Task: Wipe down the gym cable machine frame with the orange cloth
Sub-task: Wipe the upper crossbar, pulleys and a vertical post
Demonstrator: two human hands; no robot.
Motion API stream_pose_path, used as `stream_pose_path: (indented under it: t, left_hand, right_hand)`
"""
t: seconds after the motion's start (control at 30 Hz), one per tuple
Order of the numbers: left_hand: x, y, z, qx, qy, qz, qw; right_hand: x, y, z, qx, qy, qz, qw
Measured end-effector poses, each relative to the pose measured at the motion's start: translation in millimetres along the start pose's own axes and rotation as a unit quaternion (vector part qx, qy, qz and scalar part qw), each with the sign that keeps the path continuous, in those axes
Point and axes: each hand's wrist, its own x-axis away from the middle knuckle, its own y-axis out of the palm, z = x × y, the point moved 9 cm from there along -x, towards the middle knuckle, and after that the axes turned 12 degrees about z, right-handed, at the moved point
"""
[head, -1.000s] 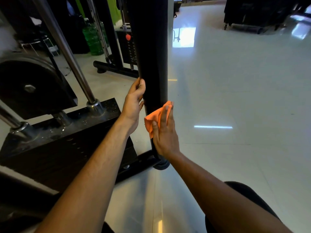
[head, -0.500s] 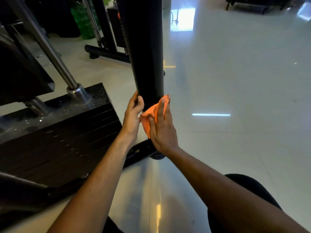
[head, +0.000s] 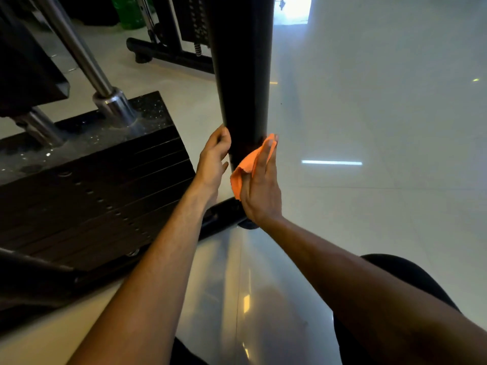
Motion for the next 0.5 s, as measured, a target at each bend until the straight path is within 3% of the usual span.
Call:
stream_pose_path:
  t: [0.1, 0.23, 0.5]
  left_hand:
    - [-2.6, 3.5, 4.3, 0.0, 0.008, 0.006, 1.0]
    - [8.5, 3.8, -2.0, 0.001, -0.006, 0.002, 1.0]
    - [14.4, 1.0, -9.5, 0.003, -0.033, 0.004, 0.999]
  right_hand:
    - [-8.2, -1.5, -0.2, 0.011, -0.01, 0.005, 1.0]
    - [27.5, 13.7, 28.1, 0.073, 0.009, -0.07, 0.995]
    - [13.6, 2.9, 9.4, -0.006, 0.039, -0.064, 0.997]
